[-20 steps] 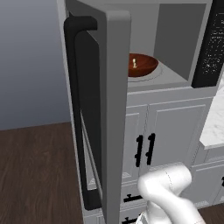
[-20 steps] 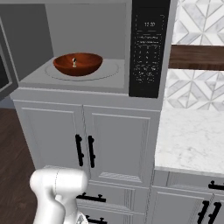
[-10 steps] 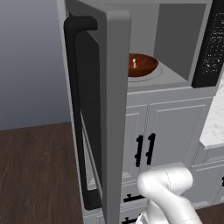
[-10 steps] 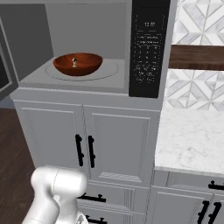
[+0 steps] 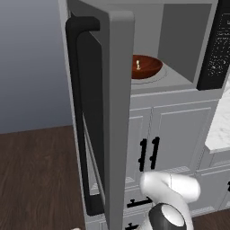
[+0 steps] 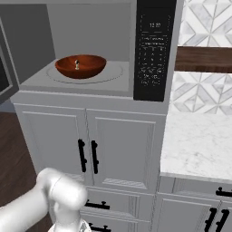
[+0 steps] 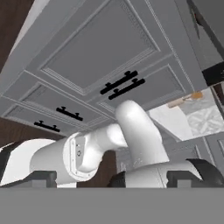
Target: Pick the mushroom from the sink and place it in the bowl. Then pick the bowl and place it in the microwave. Then close the microwave door and press the start button.
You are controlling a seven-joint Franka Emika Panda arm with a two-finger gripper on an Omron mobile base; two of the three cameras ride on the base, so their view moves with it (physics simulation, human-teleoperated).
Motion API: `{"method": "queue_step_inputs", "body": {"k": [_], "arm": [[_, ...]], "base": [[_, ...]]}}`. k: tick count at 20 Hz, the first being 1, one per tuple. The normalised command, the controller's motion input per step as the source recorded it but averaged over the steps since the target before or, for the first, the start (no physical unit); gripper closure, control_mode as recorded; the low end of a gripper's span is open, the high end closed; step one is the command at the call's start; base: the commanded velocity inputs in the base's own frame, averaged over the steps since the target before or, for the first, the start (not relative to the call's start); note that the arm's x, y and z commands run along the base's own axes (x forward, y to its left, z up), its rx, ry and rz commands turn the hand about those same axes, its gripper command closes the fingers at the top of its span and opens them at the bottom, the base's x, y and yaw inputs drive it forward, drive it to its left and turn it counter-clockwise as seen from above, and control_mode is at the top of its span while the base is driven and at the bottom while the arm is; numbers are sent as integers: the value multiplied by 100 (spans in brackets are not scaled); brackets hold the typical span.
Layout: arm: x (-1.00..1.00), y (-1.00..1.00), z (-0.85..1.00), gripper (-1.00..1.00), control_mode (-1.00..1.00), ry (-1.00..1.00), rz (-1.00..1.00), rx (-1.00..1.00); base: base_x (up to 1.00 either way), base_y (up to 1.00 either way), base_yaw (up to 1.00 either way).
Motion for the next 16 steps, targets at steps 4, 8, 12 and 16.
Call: {"method": "queue_step_inputs", "body": {"k": [4,8,12,16], "arm": [[3,62,65,-100,-100,0,0,-21],[-9,2,67,-100,-100,-9,-5,-8],[-26,-61,38,-100,-100,-8,-11,0],[-14,-97,20,-100,-100,-1,-14,3]], "base": [[0,0,0],[0,0,0],[0,0,0],[0,0,0]]}}
